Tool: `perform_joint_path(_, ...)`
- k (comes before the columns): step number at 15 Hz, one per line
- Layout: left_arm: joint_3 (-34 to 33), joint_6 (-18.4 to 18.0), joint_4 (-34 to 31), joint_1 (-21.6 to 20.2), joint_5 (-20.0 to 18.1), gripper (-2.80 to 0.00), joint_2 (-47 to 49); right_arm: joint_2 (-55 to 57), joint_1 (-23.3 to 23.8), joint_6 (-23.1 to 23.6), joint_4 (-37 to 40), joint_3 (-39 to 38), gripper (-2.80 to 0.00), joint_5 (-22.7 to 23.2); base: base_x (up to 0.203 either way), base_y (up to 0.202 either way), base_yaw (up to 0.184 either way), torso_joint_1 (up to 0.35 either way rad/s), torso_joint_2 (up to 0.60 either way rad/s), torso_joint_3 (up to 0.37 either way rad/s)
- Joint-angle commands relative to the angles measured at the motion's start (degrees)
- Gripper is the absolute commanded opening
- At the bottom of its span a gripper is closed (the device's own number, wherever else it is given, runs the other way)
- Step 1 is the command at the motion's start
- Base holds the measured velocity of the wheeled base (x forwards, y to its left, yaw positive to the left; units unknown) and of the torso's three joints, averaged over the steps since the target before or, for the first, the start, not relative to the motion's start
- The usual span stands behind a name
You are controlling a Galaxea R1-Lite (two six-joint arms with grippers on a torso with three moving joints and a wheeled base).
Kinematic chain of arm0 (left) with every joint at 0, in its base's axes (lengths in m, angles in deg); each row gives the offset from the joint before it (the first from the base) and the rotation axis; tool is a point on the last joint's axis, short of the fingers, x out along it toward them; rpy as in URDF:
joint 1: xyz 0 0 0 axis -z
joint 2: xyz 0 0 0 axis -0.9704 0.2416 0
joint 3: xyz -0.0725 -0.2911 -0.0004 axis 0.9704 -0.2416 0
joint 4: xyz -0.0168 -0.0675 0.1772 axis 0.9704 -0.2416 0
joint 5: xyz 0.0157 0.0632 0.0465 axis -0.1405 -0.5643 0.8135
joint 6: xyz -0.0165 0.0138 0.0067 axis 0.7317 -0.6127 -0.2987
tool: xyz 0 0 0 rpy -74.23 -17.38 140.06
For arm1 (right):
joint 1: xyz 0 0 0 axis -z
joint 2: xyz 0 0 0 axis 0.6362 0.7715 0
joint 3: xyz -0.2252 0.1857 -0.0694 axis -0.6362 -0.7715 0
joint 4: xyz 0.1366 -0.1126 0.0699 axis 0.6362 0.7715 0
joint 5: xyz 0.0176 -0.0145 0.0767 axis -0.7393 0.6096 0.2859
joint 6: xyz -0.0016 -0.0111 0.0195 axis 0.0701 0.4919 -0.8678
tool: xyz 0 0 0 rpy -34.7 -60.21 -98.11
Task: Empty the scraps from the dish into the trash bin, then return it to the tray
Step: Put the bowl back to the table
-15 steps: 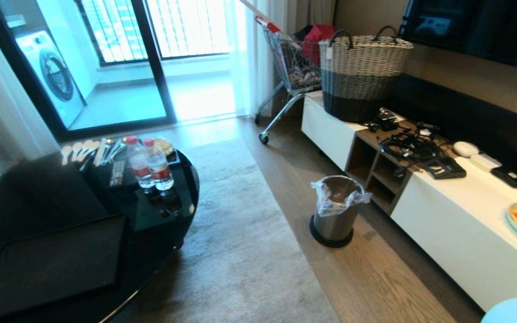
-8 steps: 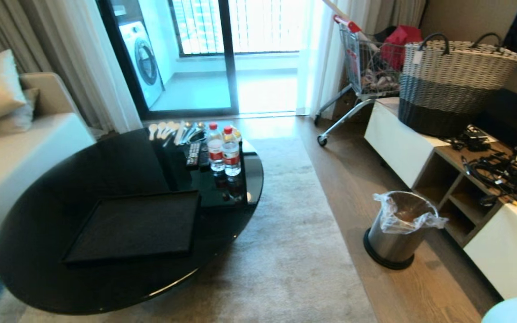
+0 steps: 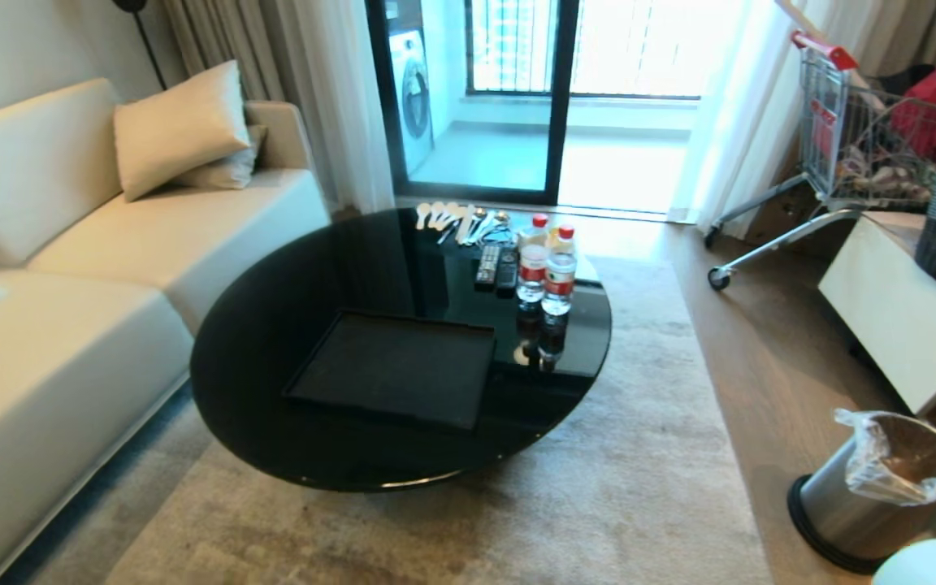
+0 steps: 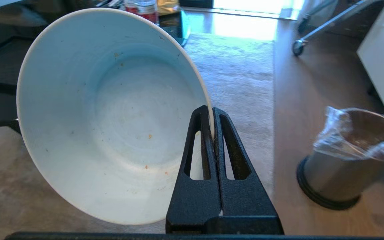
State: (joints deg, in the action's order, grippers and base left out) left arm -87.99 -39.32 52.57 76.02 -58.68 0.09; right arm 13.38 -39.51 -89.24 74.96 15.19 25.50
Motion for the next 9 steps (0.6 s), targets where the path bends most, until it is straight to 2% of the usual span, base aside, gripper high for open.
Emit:
perform_joint_path(1,0.0,0.05,0.02,0.0,0.02,-2.8,-0.02,0.04,0.0,0.03,-0.02,0.0,-2.8,0.04,-0.003,-0.011,0.17,-0.001,0.0,0.002)
perform_joint_path(5,0.0,0.05,0.02,0.0,0.02,-2.8,-0.02,0.09,0.0,0.02,-0.02,0.0,-2.8,0.12,-0.002,-0.006,0.134,0.002,0.0,0.002)
perform_joint_path(9,0.0,-0.04,0.02,0.0,0.02,-2.8,-0.02,0.09,0.0,0.02,-0.02,0.0,-2.8,0.06,0.0,0.0,0.0,0.0,0.0,0.0)
